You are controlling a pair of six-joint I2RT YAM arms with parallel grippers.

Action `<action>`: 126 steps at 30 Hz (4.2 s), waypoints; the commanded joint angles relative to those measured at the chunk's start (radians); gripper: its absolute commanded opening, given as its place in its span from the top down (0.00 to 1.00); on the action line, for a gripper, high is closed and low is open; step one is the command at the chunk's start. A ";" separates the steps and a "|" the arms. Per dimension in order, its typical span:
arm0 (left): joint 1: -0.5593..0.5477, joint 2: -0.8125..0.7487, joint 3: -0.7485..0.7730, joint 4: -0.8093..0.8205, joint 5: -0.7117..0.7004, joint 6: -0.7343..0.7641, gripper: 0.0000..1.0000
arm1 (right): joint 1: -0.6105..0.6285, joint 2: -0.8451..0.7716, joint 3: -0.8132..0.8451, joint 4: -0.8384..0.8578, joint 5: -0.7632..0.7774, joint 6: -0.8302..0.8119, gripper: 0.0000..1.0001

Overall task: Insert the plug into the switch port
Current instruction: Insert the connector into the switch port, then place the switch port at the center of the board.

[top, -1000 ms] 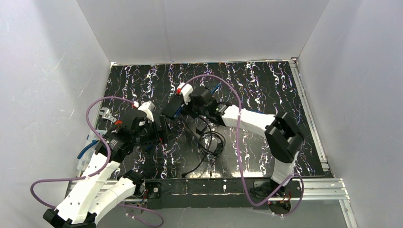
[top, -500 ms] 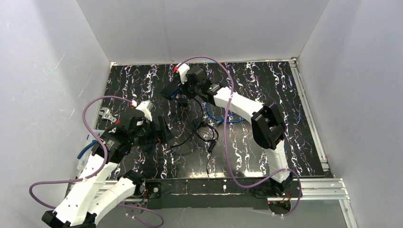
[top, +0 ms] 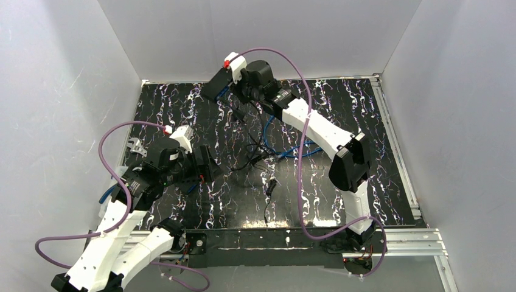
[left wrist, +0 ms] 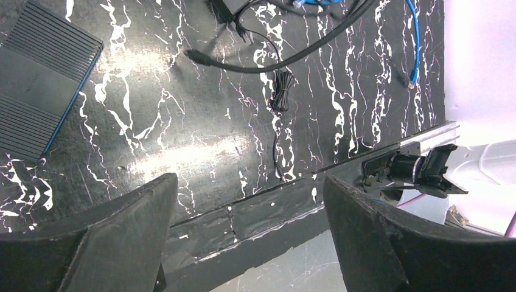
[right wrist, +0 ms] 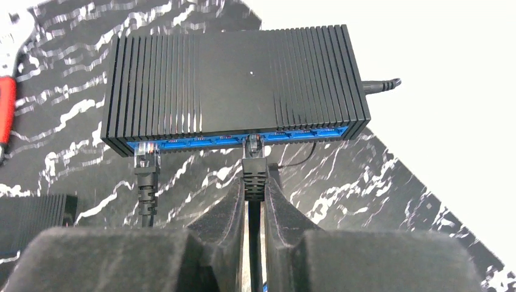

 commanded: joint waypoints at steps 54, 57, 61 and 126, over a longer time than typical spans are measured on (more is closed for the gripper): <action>0.025 -0.036 -0.021 0.010 0.066 0.016 0.13 | -0.062 0.501 0.350 0.140 -0.020 0.128 0.99; 0.026 -0.034 -0.021 0.011 0.065 0.012 0.13 | -0.063 0.498 0.343 0.104 -0.020 0.145 0.98; 0.026 -0.031 -0.021 0.013 0.059 0.012 0.13 | -0.069 0.485 0.339 0.059 -0.020 0.160 0.83; 0.041 0.003 -0.186 0.087 0.107 -0.045 0.02 | 0.186 -0.718 -1.135 -0.209 0.131 0.832 0.40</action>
